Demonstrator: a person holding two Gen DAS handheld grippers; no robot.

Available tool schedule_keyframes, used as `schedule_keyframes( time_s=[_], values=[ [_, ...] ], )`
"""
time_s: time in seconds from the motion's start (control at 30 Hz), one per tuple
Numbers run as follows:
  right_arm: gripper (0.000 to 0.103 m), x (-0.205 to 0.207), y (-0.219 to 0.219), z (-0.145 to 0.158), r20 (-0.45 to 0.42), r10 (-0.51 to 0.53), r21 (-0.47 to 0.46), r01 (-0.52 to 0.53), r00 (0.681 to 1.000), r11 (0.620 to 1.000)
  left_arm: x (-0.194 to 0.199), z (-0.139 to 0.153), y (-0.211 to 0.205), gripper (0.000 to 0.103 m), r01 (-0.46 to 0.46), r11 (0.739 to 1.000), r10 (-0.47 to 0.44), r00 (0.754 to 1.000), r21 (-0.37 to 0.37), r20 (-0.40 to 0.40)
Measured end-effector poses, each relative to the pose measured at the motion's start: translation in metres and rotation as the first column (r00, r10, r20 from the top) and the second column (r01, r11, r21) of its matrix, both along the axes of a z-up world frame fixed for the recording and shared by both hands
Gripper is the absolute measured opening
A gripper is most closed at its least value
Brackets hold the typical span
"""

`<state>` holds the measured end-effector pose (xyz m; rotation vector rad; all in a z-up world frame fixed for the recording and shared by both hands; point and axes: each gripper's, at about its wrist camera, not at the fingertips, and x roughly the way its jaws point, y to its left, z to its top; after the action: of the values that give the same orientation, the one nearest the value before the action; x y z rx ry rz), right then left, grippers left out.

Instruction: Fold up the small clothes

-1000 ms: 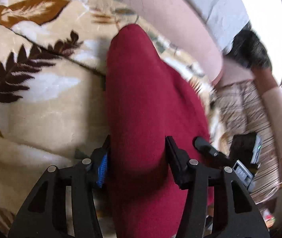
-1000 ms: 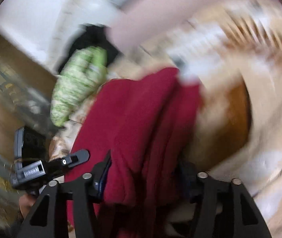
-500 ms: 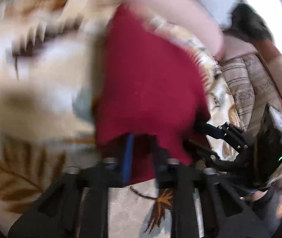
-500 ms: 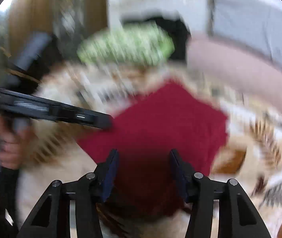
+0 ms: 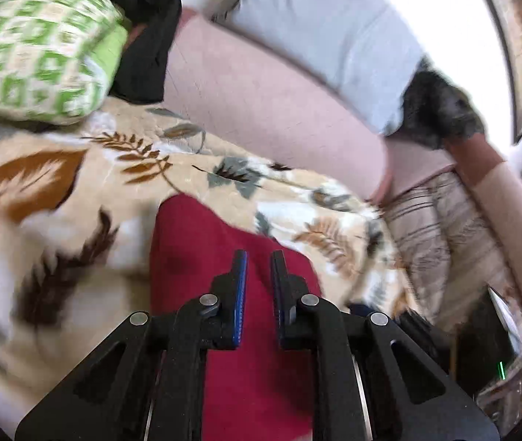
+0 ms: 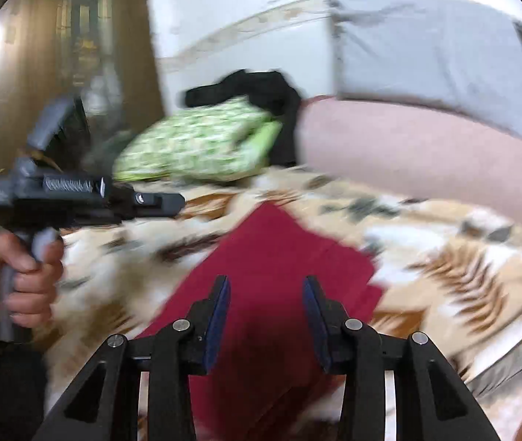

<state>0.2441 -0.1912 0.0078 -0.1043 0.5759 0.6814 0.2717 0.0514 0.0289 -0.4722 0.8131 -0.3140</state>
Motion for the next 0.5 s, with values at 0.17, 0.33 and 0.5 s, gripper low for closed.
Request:
schedule_keyframes(
  time_s=[0.17, 0.33, 0.5],
  values=[
    [0.039, 0.051, 0.038, -0.042, -0.075, 0.104, -0.096, -0.111, 0.992, 0.989, 0.075, -0.094, -0.008, 0.010, -0.010, 0.995, 0.036, 0.962, 0.099, -0.269],
    [0.040, 0.076, 0.019, -0.091, -0.178, 0.095, -0.044, -0.104, 0.979, 0.994, 0.074, -0.123, 0.001, 0.003, -0.045, 0.999, 0.047, 0.973, 0.013, -0.227],
    [0.040, 0.078, 0.022, -0.091, -0.204, 0.084, -0.045, -0.095, 0.975, 0.994, 0.073, -0.109, -0.011, 0.002, -0.030, 0.995, 0.052, 0.974, 0.100, -0.220]
  ],
)
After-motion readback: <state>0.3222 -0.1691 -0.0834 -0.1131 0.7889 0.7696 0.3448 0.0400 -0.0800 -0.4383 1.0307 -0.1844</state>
